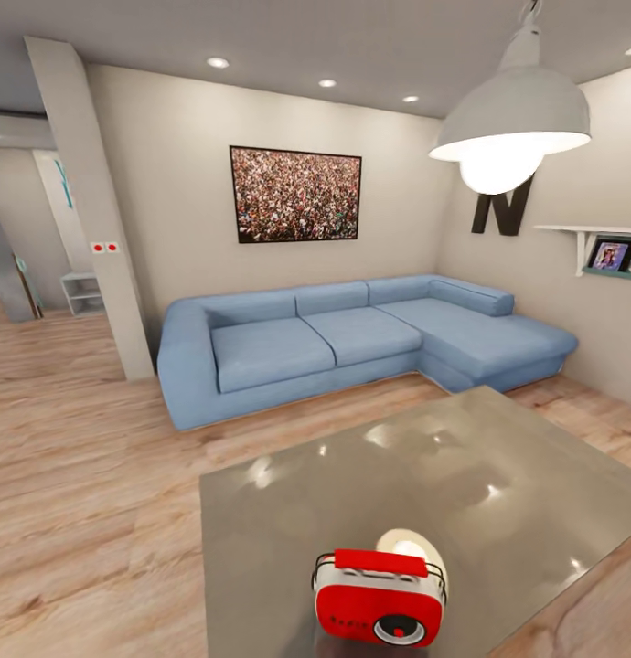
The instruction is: Turn on the radio receiver that's on the table in the living room.
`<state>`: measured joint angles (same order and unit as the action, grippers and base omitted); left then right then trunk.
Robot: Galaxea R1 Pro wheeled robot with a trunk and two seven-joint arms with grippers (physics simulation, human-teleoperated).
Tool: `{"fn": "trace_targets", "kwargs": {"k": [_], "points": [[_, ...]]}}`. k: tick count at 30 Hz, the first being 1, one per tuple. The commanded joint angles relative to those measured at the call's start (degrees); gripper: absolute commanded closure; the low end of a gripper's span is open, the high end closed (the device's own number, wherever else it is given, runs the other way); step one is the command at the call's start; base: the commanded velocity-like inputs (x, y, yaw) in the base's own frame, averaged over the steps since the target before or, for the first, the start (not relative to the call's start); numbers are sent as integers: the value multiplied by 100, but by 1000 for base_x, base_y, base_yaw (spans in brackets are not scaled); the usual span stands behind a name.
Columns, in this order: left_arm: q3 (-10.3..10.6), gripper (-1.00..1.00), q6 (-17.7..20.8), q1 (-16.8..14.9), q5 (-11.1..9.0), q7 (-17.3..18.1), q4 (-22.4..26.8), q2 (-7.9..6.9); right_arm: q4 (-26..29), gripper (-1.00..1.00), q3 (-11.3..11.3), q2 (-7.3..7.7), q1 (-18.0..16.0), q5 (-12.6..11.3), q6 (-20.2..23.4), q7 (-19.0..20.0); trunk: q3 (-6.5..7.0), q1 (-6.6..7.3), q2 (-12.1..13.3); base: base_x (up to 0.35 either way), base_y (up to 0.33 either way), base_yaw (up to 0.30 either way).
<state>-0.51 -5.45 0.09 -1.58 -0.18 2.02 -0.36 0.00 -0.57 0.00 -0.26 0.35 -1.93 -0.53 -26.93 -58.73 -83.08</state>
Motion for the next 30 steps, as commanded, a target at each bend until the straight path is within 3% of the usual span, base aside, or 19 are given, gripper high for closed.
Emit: {"fn": "trace_targets", "kwargs": {"k": [1,9,30], "points": [[1,-100,0,0,-22,0,0,0,0,-100,-2,0,0,0,0,0,0,0,0,308,0,0],[6,-100,0,0,-57,0,0,1,0,-100,4,0,0,0,0,0,0,0,0,283,0,0],[7,-100,0,0,-53,0,0,1,0,-100,4,0,0,0,-5,0,0,0,0,13,0,0]]}}
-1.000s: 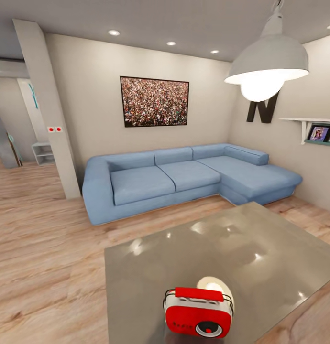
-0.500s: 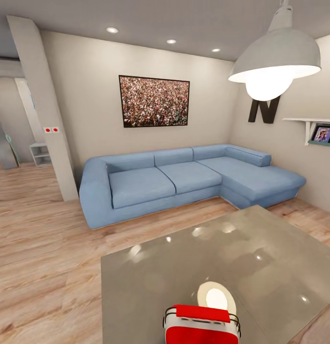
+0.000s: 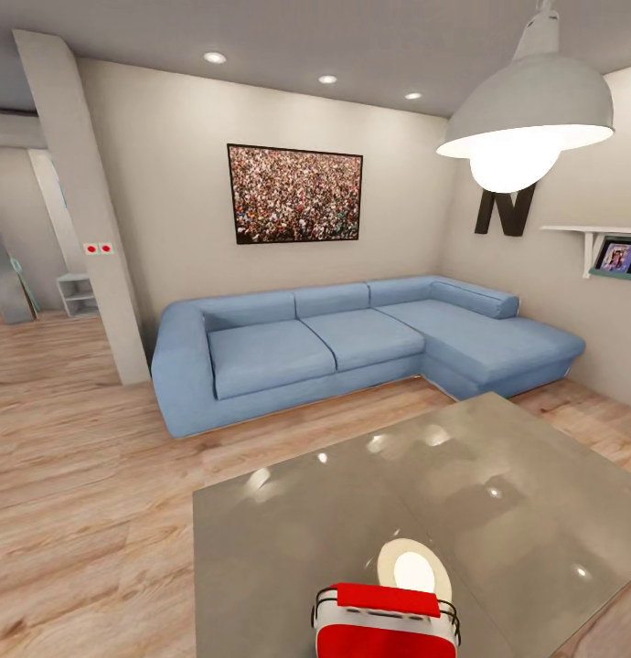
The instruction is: Turn on the radio receiver that's on the table in the living room.
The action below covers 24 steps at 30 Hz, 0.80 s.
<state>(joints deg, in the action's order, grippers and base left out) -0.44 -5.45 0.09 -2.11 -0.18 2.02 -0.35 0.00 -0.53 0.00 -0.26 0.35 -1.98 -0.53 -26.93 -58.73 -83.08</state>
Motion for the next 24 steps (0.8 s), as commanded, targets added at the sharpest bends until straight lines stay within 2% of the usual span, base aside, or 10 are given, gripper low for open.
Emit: {"fn": "trace_targets", "kwargs": {"k": [1,24], "points": [[0,-100,0,0,0,0,0,0,0,-100,0,0,0,0,-1,0,0,0,0,0,0,0],[0,-100,-1,0,0,0,0,-4,0,-100,0,0,0,0,3,0,0,0,0,0,0,0]]}}
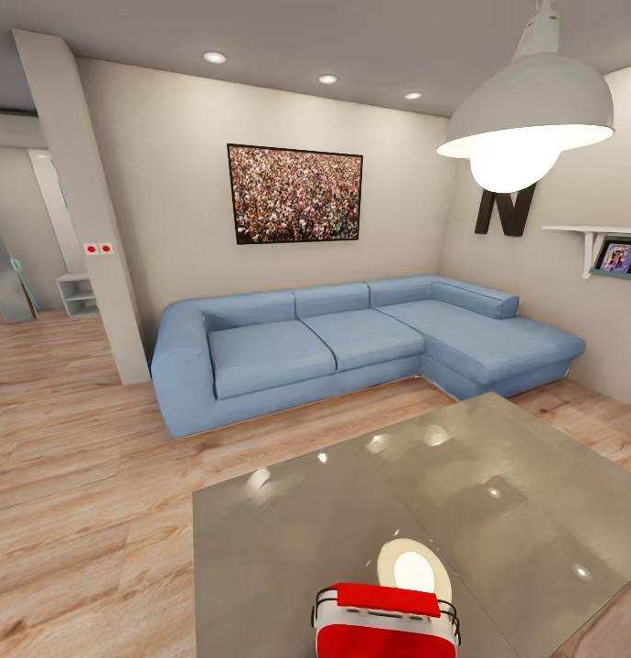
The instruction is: Turn on the radio receiver that's on the table in the living room.
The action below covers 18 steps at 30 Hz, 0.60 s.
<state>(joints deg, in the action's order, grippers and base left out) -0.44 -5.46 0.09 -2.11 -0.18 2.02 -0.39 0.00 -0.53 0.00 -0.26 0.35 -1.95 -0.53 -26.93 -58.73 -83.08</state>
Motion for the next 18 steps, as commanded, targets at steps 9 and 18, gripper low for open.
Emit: {"fn": "trace_targets", "kwargs": {"k": [9,18], "points": [[0,-100,1,0,0,0,0,3,0,-100,1,0,0,0,2,0,18,22,40,0,0,0],[0,-100,1,0,-4,0,0,4,0,-100,0,0,0,0,2,0,180,220,401,0,0,0]]}}
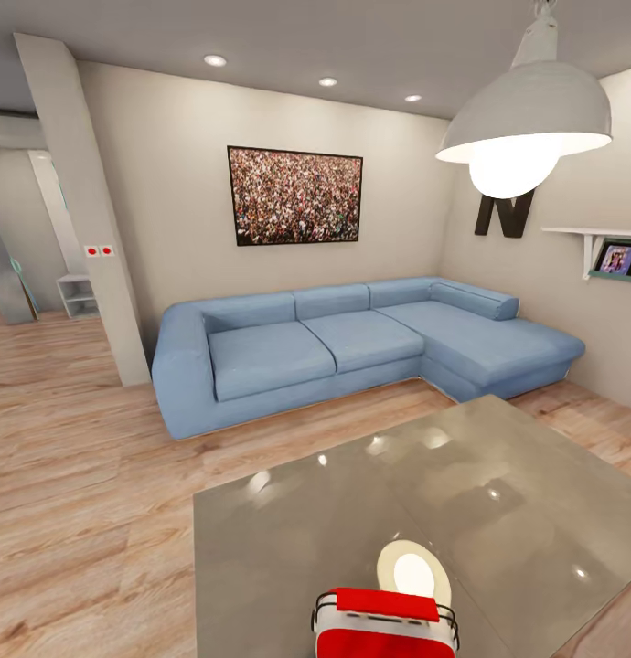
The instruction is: Turn on the radio receiver that's on the table in the living room.
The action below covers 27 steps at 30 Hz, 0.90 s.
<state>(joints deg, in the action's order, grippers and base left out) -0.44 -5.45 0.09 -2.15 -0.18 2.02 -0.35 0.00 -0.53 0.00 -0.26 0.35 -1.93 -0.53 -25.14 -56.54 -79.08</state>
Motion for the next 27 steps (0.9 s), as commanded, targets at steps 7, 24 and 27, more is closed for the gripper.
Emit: {"fn": "trace_targets", "kwargs": {"k": [7,24,27], "points": [[0,-100,3,0,-4,0,0,0,0,-100,0,0,0,0,0,0,126,155,282,0,0,0],[0,-100,2,0,-3,0,0,0,0,-100,-9,26,0,7,-88,0,308,528,964,0,0,0],[0,-100,0,0,-3,0,0,0,0,-100,-9,30,0,7,-88,0,334,594,1084,0,0,0]]}}
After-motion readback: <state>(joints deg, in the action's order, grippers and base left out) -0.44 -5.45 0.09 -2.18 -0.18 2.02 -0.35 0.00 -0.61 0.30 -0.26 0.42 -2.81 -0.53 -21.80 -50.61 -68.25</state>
